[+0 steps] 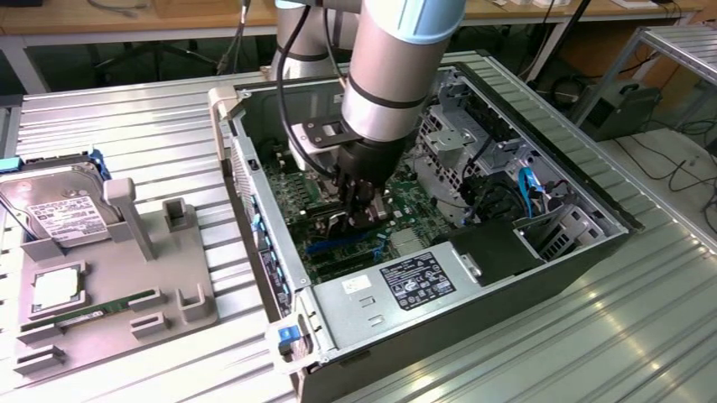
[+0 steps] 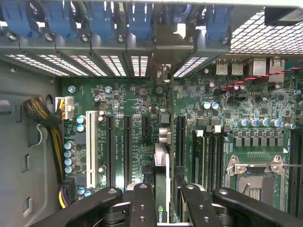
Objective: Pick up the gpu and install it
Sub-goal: 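Insert the gpu into the slot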
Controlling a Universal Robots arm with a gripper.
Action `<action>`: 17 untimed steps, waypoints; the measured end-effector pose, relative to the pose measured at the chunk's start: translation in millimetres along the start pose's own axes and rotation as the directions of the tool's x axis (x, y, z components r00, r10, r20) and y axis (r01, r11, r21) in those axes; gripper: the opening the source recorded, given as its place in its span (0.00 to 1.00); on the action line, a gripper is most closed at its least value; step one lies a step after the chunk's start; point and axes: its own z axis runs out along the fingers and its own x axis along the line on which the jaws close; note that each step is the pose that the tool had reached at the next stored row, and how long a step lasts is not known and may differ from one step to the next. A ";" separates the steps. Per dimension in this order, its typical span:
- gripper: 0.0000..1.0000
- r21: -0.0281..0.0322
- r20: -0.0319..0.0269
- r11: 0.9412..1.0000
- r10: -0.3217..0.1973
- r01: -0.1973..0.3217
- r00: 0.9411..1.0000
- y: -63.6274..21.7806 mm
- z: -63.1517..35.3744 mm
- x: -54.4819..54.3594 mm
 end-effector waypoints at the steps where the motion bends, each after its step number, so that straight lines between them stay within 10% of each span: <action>1: 0.26 0.000 -0.001 1.000 -0.003 0.003 1.000 0.0 0.2 0.0; 17: 0.26 -0.001 -0.004 1.000 -0.014 0.014 1.000 0.4 5.5 -1.2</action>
